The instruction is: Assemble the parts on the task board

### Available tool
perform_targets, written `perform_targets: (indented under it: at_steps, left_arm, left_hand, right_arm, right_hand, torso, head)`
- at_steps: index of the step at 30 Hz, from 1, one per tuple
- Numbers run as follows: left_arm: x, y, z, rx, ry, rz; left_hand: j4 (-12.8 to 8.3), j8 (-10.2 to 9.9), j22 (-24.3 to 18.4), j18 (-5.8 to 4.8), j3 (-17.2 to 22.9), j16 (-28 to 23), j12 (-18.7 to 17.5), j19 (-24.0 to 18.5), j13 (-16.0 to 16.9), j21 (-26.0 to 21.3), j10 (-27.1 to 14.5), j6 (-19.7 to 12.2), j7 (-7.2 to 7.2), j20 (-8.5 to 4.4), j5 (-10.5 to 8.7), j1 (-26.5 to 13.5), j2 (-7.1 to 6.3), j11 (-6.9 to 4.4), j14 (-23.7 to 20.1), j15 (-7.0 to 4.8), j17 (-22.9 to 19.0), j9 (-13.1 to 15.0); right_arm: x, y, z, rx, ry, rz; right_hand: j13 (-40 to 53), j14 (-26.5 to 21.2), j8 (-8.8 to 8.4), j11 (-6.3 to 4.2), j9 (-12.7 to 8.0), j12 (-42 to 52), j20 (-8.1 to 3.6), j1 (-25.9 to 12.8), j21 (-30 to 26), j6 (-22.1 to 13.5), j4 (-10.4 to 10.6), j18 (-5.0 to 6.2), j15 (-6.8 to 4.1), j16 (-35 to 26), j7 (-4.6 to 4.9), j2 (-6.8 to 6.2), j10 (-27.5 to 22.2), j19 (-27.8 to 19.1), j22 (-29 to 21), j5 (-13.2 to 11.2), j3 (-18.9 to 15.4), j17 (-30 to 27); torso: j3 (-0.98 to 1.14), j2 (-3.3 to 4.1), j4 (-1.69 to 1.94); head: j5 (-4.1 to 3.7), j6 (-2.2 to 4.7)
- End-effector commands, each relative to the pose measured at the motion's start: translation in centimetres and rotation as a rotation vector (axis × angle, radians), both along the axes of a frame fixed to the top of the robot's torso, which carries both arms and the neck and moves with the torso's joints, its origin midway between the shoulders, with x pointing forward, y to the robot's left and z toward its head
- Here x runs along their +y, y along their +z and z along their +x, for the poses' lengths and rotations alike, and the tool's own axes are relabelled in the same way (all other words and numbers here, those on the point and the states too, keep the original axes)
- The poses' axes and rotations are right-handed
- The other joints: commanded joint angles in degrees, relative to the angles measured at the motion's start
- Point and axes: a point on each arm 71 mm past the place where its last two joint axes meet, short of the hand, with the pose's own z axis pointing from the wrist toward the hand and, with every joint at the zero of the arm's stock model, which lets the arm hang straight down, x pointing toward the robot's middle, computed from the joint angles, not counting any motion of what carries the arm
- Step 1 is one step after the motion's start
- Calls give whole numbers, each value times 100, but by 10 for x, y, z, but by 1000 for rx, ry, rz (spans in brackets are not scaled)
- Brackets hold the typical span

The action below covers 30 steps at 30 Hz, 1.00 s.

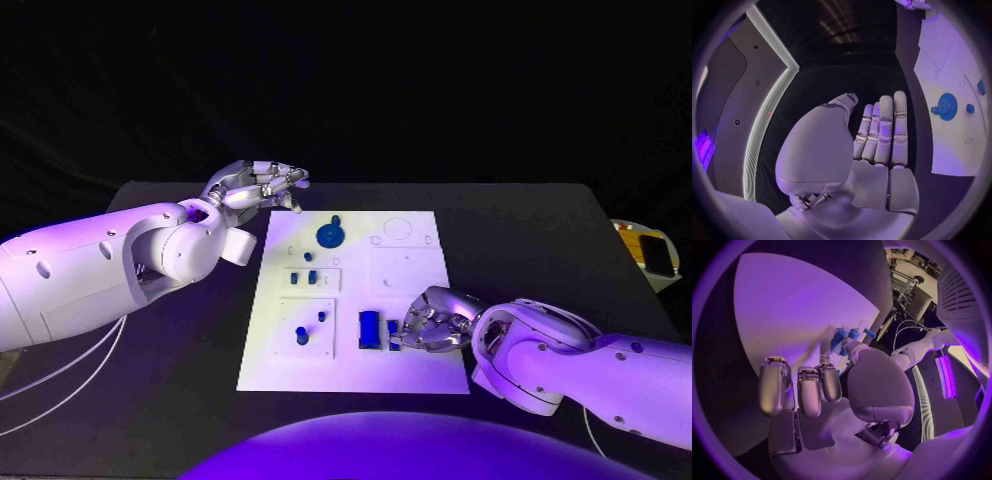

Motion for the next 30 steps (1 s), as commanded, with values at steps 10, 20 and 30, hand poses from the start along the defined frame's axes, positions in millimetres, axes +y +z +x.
perform_targets:
  at_steps: [10, 20, 30]
  left_arm:
    - [-3, 1, 0, -4, -19, -4]
    - [-2, 0, 0, -4, -17, -3]
    - [-1, -2, 3, -7, -3, -4]
  left_hand:
    - [-2, -14, 0, 72, 18, 33, -19, 33, -8, -21, -4, -24, 17, 9, 24, 45, -7, 37, -23, -16, 5, -9]
    - [-2, -14, 0, 72, 18, 33, -19, 33, -8, -21, -4, -24, 17, 9, 24, 45, -7, 37, -23, -16, 5, -9]
    - [12, -15, -1, 68, 11, 31, -18, 29, -11, -26, -5, -28, 21, 13, 21, 27, -7, 42, -37, -8, 4, -13]
  right_arm:
    - [3, -6, 9, -45, 41, -26]
    - [4, -4, 10, -74, 37, 6]
    - [-3, 23, 23, -147, 1, 283]
  right_hand:
    - [762, 517, -25, -31, 5, 8, -44, 139, 38, 21, -1, -78, -41, -11, 29, 55, 123, 153, 1140, -65, -49, 1150]
    - [758, 516, -29, -28, 5, 2, -45, 141, 25, 21, 17, -75, -41, -12, 35, 49, 121, 149, 1137, -105, -86, 1147]
    - [581, 448, -212, 70, -47, -273, 6, 328, -511, -250, 26, 17, 35, -132, 152, 27, -40, -38, 997, 24, -238, 847]
  torso:
    - [3, 1, 3]
    - [-1, -10, -10]
    - [-20, -80, -12]
  head:
    - [9, 0]
    - [9, 0]
    - [-21, 0]
